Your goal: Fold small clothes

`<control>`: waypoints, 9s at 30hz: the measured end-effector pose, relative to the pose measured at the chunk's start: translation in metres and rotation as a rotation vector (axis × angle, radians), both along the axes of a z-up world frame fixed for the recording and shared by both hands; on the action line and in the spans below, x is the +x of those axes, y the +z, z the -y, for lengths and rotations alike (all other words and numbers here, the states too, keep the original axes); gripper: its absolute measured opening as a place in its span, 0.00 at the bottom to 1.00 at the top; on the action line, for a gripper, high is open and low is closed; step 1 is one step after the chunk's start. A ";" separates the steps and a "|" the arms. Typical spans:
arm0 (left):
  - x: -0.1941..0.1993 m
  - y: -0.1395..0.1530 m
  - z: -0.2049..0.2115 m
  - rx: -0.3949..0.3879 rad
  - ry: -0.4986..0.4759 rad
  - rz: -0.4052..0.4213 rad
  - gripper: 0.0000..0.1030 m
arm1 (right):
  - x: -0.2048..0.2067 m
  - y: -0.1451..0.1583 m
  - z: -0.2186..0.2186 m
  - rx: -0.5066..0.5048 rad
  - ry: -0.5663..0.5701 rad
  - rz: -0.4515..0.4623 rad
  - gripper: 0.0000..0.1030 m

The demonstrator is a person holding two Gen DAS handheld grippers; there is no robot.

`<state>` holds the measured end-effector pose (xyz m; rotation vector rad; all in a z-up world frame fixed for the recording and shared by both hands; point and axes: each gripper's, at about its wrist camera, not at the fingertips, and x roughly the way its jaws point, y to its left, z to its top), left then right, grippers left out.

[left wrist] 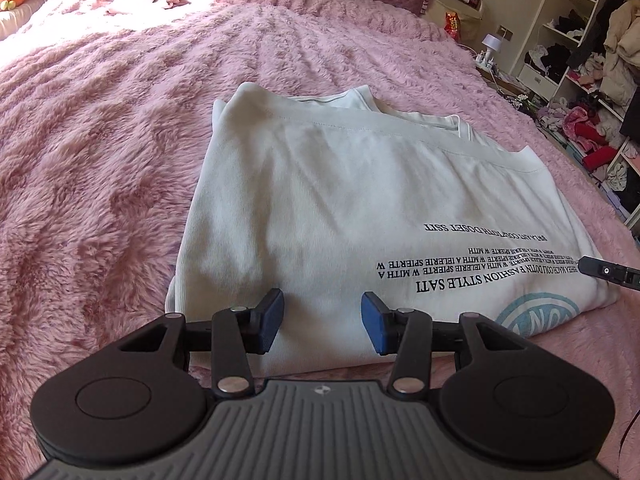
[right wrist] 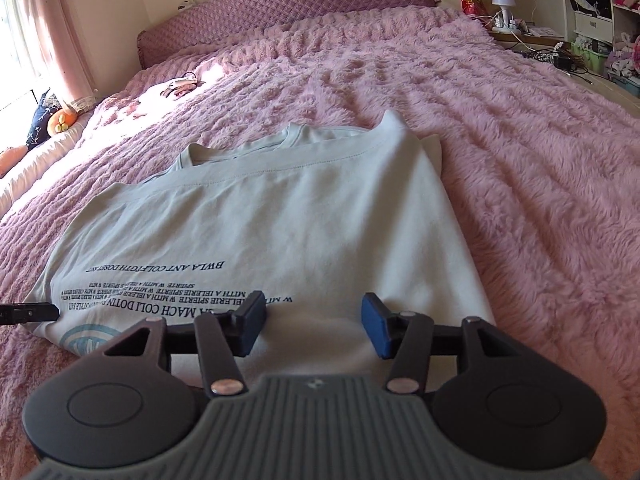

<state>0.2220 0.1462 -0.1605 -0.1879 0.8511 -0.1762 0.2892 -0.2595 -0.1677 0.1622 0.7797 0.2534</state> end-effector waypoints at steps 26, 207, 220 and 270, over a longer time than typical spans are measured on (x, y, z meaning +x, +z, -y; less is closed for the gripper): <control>-0.007 0.012 0.021 -0.074 -0.028 0.022 0.56 | -0.023 -0.002 0.072 0.038 -0.184 -0.020 0.02; 0.192 0.029 0.366 0.124 -0.332 0.104 0.55 | -0.075 -0.009 0.034 -0.042 -0.440 0.106 0.08; 0.047 0.066 0.187 0.143 -0.286 0.155 0.62 | -0.097 0.033 0.049 -0.015 -0.417 0.198 0.26; 0.020 -0.009 0.178 -0.229 -0.293 0.176 0.62 | 0.149 0.013 0.075 0.099 -0.228 0.145 0.08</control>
